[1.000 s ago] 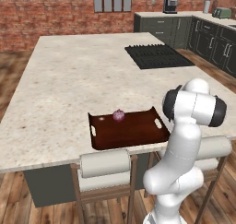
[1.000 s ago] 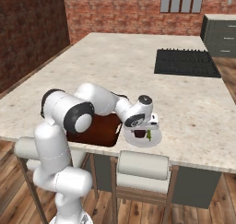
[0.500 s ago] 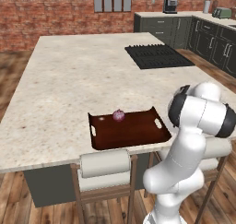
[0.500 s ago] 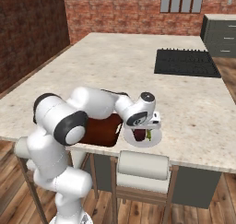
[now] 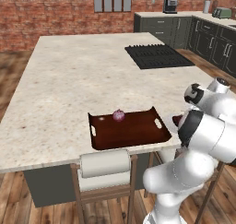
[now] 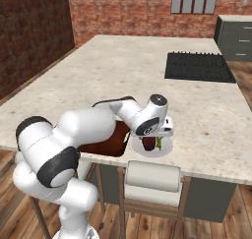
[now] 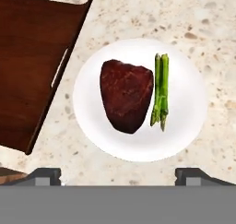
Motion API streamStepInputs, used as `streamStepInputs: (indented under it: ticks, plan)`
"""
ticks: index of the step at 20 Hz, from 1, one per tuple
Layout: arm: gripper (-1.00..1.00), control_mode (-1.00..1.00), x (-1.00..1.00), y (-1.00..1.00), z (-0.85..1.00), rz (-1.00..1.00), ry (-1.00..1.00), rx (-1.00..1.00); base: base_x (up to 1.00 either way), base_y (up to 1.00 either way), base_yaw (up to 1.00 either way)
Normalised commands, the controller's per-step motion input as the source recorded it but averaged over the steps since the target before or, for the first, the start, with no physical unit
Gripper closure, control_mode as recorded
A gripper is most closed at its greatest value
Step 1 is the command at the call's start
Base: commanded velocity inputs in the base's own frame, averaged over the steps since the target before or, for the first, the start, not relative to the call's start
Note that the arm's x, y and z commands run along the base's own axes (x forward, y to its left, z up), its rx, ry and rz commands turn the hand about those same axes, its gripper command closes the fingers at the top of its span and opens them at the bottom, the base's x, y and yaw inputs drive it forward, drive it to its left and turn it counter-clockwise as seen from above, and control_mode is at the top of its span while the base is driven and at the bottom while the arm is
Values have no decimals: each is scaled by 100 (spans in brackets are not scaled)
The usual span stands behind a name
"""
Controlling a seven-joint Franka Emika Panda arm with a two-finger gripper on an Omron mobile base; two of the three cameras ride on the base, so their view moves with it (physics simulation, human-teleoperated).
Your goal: Create a steak meal by picking up the steak and asparagus from the tray and placing them on the plate. Leave the pomegranate on the tray.
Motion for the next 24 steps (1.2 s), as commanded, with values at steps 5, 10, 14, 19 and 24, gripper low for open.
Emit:
streamStepInputs:
  ticks: [5,10,14,19,24]
  plan:
    - [-100,-100,-68,6,62,1,-15,-1,0,0,0]
    - [-100,-100,-58,14,69,2,-20,-3,0,0,0]
    - [-100,-100,-48,26,67,2,-23,-5,0,0,0]
    - [-100,-100,-28,46,60,1,-22,-9,0,0,0]
    - [-100,-100,-18,60,52,0,-23,-13,0,0,0]
